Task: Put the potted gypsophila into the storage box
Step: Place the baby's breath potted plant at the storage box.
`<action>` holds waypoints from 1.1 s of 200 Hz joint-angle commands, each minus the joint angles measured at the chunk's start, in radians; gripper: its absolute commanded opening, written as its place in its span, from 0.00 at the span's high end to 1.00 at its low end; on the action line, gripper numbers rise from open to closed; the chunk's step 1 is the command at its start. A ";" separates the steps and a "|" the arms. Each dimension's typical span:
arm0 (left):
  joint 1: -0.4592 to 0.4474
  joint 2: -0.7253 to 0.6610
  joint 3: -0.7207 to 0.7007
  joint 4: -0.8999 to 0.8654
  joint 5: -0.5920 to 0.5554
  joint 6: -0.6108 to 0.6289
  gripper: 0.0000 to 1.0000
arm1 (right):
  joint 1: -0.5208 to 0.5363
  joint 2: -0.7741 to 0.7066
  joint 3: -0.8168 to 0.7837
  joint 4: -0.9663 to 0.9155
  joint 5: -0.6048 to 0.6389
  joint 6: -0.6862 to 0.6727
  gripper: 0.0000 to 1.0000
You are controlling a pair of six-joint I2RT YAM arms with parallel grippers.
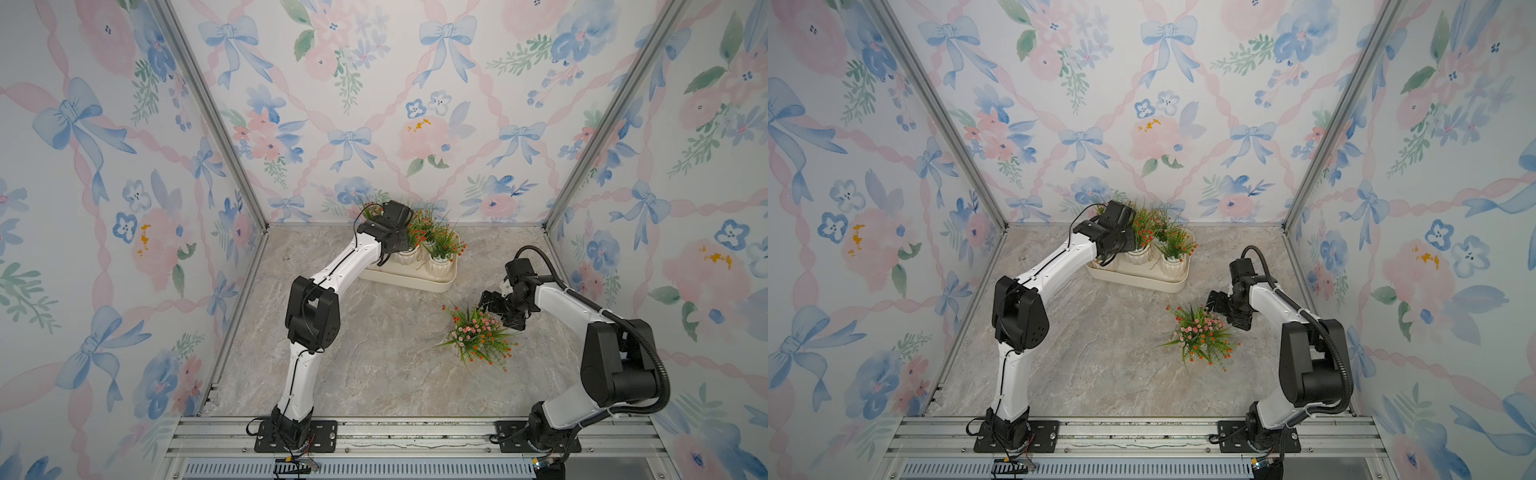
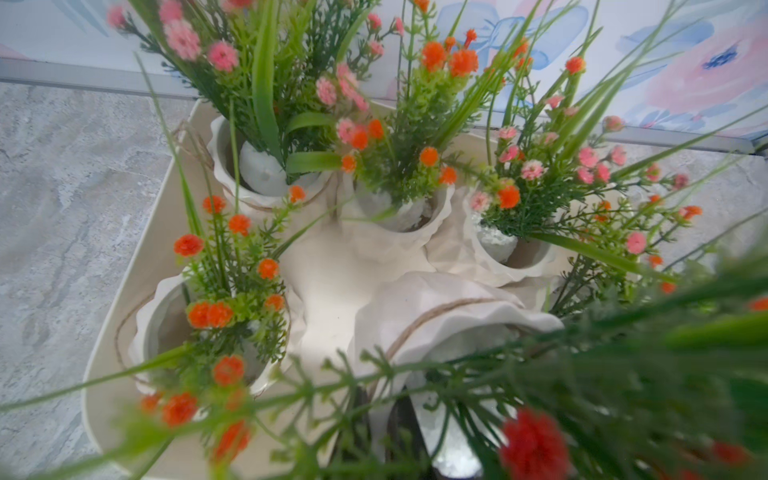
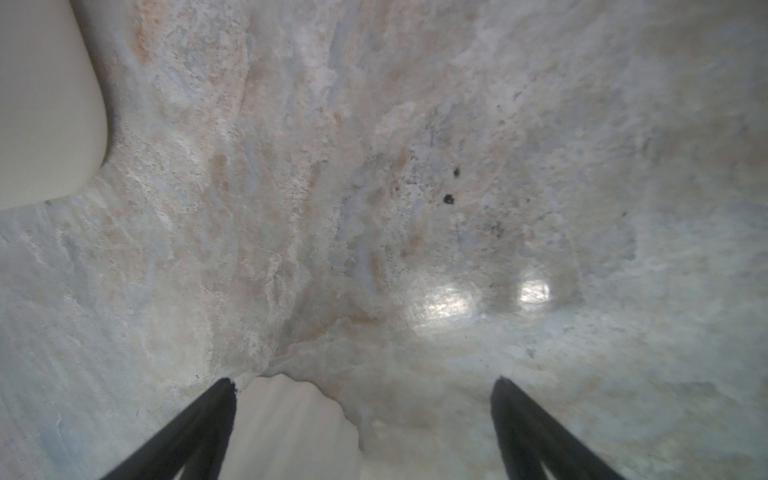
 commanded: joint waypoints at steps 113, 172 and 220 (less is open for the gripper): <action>0.060 0.109 0.058 0.036 0.010 0.025 1.00 | -0.024 0.024 0.005 -0.023 -0.008 -0.014 0.03; 0.067 0.150 0.057 0.036 0.029 0.026 1.00 | -0.019 0.030 0.007 -0.026 -0.001 -0.012 0.03; 0.072 0.162 0.033 0.036 0.034 0.018 1.00 | -0.018 0.036 0.007 -0.029 0.000 -0.013 0.03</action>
